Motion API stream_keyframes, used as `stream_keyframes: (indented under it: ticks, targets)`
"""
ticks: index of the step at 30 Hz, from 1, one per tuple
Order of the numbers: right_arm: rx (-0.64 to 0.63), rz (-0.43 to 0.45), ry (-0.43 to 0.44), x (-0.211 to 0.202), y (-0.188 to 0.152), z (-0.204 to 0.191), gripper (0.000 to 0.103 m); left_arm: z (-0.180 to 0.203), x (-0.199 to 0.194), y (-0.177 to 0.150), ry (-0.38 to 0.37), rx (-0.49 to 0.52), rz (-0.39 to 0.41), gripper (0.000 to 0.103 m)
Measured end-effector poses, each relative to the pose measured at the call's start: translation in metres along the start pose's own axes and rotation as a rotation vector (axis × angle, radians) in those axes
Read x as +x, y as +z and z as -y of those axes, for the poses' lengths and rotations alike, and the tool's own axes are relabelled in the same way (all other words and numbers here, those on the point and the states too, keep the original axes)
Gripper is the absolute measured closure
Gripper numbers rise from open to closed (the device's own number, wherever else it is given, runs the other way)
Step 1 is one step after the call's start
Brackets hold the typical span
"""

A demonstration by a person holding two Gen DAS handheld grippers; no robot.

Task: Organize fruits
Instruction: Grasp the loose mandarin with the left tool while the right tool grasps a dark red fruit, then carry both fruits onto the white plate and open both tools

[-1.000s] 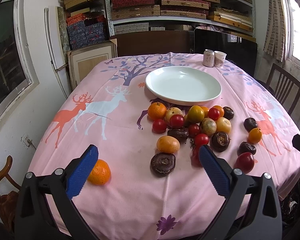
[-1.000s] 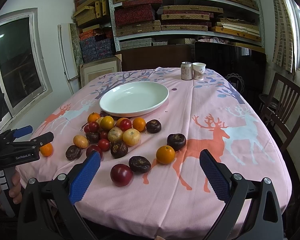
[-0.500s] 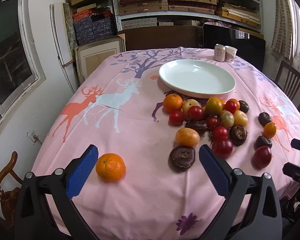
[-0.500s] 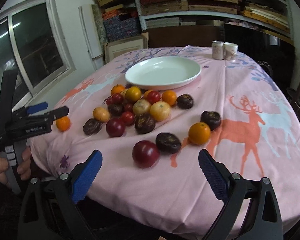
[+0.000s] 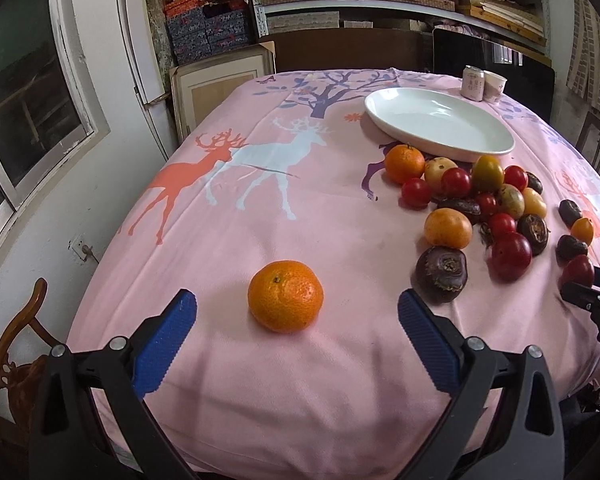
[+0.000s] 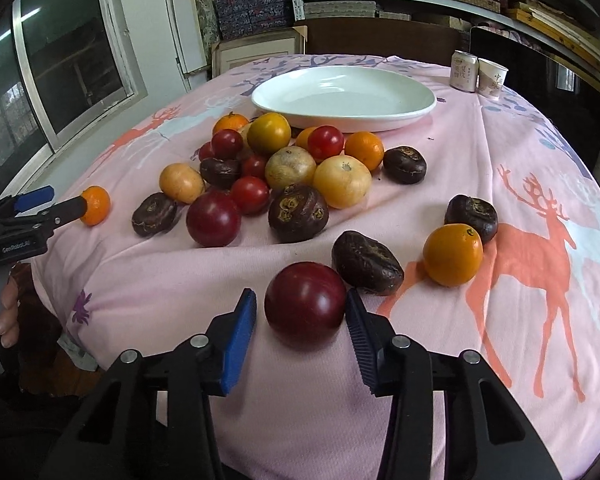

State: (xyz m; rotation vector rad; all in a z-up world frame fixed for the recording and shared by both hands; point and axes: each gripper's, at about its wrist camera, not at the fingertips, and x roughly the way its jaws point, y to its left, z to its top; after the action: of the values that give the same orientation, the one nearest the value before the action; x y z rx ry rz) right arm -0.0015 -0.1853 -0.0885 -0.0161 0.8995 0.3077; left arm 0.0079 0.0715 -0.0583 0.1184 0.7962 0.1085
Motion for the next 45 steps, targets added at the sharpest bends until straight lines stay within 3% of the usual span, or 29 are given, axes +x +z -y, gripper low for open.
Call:
stream_keyframes:
  ticks: [3,11,14,15,17,19,24,32,40,45]
  targets:
    - [-0.003,0.027,0.003,-0.001,0.0,0.0,0.063,-0.003,0.005,-0.002,0.015,-0.008,-0.009,0.004]
    - [-0.022,0.054,0.017,-0.01,-0.004,-0.001,0.063,-0.011,0.03,-0.002,0.016,-0.027,-0.05,0.004]
    - [-0.022,0.06,0.012,-0.011,-0.005,-0.001,0.063,-0.016,0.034,-0.003,0.034,-0.053,-0.028,0.004]
    - [-0.022,0.061,0.011,-0.011,-0.005,0.0,0.063,-0.018,0.035,-0.003,0.029,-0.059,-0.016,0.007]
    - [-0.022,0.062,0.01,-0.011,-0.005,0.0,0.063,-0.019,0.043,-0.002,0.008,-0.051,-0.041,0.036]
    - [-0.018,0.064,0.01,-0.012,-0.006,0.0,0.063,-0.022,0.051,-0.004,-0.09,-0.068,-0.079,0.057]
    - [-0.013,0.086,0.016,-0.019,-0.007,0.002,0.063,-0.011,0.044,-0.009,-0.067,-0.019,-0.046,0.057]
    - [0.038,0.139,0.077,-0.04,0.008,0.018,0.063,0.001,0.02,0.007,-0.125,-0.006,0.024,0.057]
    - [0.074,0.228,0.023,-0.059,0.063,0.049,0.063,0.034,0.024,0.063,-0.231,0.051,0.047,0.057]
    - [0.055,0.207,-0.035,-0.034,0.118,0.061,0.063,0.066,0.054,0.119,-0.296,0.07,0.032,0.057]
